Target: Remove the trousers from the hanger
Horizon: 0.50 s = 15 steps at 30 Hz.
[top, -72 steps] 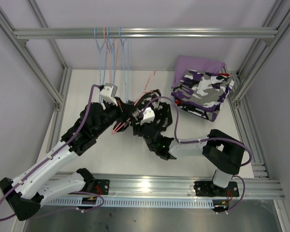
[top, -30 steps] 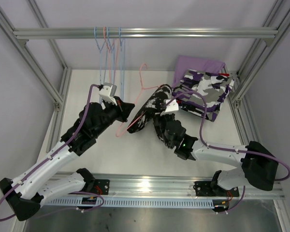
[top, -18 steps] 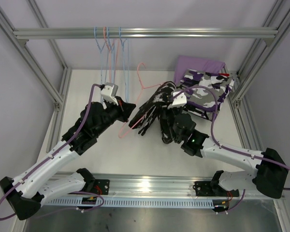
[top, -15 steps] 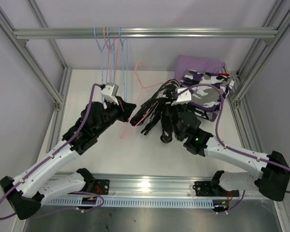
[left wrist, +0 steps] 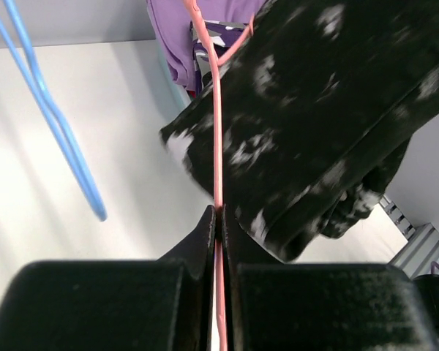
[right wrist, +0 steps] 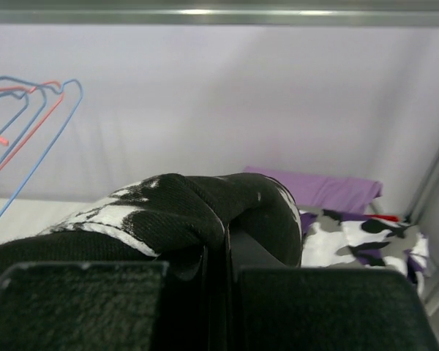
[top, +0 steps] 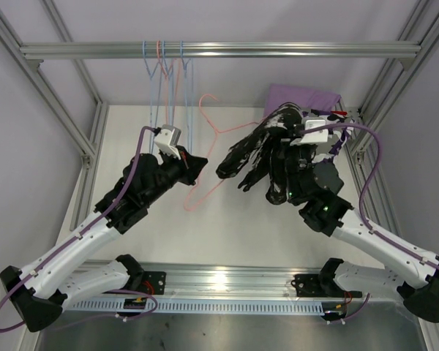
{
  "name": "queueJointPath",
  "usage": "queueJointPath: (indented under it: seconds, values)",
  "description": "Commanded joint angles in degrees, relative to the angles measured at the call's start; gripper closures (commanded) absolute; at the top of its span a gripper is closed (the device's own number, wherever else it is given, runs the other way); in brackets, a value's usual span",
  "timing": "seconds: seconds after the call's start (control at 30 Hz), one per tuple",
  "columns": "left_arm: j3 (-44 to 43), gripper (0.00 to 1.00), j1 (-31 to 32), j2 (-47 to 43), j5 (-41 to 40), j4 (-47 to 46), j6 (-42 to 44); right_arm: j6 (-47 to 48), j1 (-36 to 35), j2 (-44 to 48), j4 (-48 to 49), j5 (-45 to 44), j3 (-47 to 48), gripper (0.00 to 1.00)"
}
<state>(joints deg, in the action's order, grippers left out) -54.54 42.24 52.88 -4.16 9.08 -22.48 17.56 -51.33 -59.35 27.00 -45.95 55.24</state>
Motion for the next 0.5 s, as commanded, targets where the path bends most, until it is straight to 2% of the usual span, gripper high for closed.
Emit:
queueJointPath:
  seconds: [0.0, 0.3, 0.47]
  values:
    - [-2.67, 1.0, 0.56, 0.2, 1.44, -2.4, -0.9, 5.9, 1.23, 3.98, 7.1, -1.33, 4.96, 1.0]
    - [-2.76, 1.0, 1.44, 0.47, 0.74, -2.23, -0.55, 14.86, 3.86, 6.79, 11.93, -5.28, 5.05, 1.0]
    - [-2.76, 0.99, 1.62, 0.29, -0.14, -1.96, -0.11, 16.19, 7.03, 6.62, 14.48, -6.69, 4.26, 1.0]
